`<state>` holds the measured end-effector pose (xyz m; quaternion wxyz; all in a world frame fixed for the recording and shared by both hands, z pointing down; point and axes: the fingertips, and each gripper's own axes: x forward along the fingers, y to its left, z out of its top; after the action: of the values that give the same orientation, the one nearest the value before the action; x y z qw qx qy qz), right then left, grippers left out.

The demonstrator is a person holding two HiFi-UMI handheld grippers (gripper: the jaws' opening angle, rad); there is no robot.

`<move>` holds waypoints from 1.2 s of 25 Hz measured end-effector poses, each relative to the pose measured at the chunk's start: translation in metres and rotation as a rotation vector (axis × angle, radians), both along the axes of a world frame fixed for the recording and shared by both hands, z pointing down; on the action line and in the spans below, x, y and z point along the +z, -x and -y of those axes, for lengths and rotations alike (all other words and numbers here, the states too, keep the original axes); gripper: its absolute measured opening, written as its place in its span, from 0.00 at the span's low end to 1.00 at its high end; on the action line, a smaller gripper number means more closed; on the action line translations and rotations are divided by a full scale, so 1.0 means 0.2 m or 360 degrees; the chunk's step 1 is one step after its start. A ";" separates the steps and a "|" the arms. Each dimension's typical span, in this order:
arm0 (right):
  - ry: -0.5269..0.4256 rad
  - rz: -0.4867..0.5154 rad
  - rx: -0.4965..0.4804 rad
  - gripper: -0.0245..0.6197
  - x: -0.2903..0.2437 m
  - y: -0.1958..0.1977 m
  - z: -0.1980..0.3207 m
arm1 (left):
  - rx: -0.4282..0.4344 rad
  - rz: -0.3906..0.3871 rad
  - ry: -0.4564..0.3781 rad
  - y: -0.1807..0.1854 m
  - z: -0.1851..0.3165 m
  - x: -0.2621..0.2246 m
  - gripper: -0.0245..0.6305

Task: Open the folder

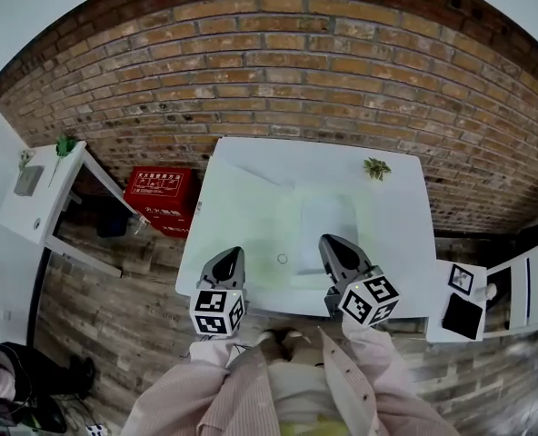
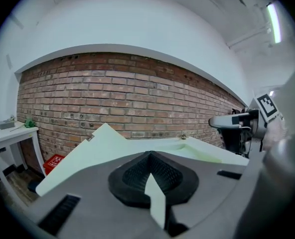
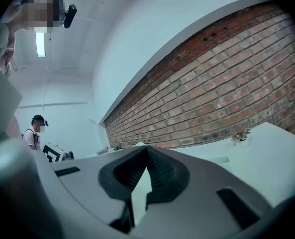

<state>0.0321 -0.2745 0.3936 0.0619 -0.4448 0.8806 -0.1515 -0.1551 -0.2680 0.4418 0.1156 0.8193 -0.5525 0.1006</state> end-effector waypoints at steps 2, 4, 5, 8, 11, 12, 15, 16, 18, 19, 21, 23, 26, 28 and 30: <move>-0.0019 -0.0008 0.0016 0.05 -0.02 -0.01 0.00 | 0.0045 -0.0011 -0.0039 -0.04 0.00 -0.04 0.03; -0.0036 -0.0006 0.0034 0.04 -0.04 -0.01 0.00 | 0.0080 -0.0015 -0.0079 -0.06 0.01 -0.08 0.03; -0.0041 -0.0006 0.0045 0.04 -0.04 -0.01 0.00 | 0.0096 -0.0018 -0.0095 -0.07 0.02 -0.10 0.03; -0.0063 -0.0009 0.0086 0.04 -0.06 -0.04 0.01 | 0.0149 -0.0028 -0.0144 -0.11 0.05 -0.14 0.03; -0.0071 -0.0001 0.0130 0.05 -0.07 -0.07 0.02 | 0.0187 -0.0032 -0.0175 -0.14 0.07 -0.15 0.03; -0.0074 -0.0001 0.0144 0.05 -0.06 -0.09 0.02 | 0.0196 -0.0035 -0.0180 -0.15 0.07 -0.15 0.03; -0.0094 -0.0013 0.0173 0.04 -0.07 -0.12 0.04 | 0.0209 -0.0043 -0.0206 -0.17 0.09 -0.16 0.03; -0.0102 -0.0019 0.0183 0.04 -0.07 -0.12 0.04 | 0.0210 -0.0046 -0.0215 -0.17 0.10 -0.17 0.03; -0.0115 -0.0033 0.0200 0.04 -0.08 -0.13 0.05 | 0.0211 -0.0053 -0.0226 -0.17 0.11 -0.17 0.03; -0.0120 -0.0039 0.0206 0.04 -0.08 -0.13 0.05 | 0.0210 -0.0056 -0.0230 -0.16 0.11 -0.17 0.03; -0.0127 -0.0053 0.0214 0.04 -0.08 -0.13 0.06 | 0.0209 -0.0058 -0.0240 -0.16 0.12 -0.18 0.03; -0.0131 -0.0063 0.0224 0.04 -0.08 -0.14 0.06 | 0.0211 -0.0057 -0.0248 -0.17 0.12 -0.18 0.03; -0.0134 -0.0076 0.0247 0.04 -0.08 -0.15 0.06 | 0.0204 -0.0055 -0.0253 -0.17 0.12 -0.19 0.03; -0.0138 -0.0086 0.0260 0.04 -0.08 -0.16 0.06 | 0.0194 -0.0049 -0.0256 -0.16 0.13 -0.19 0.03; -0.0138 -0.0090 0.0272 0.04 -0.08 -0.16 0.07 | 0.0188 -0.0047 -0.0259 -0.16 0.13 -0.19 0.03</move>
<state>0.0648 -0.2880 0.3784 0.0689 -0.5192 0.8466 -0.0949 -0.1237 -0.2948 0.4037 0.0508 0.8585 -0.5079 0.0500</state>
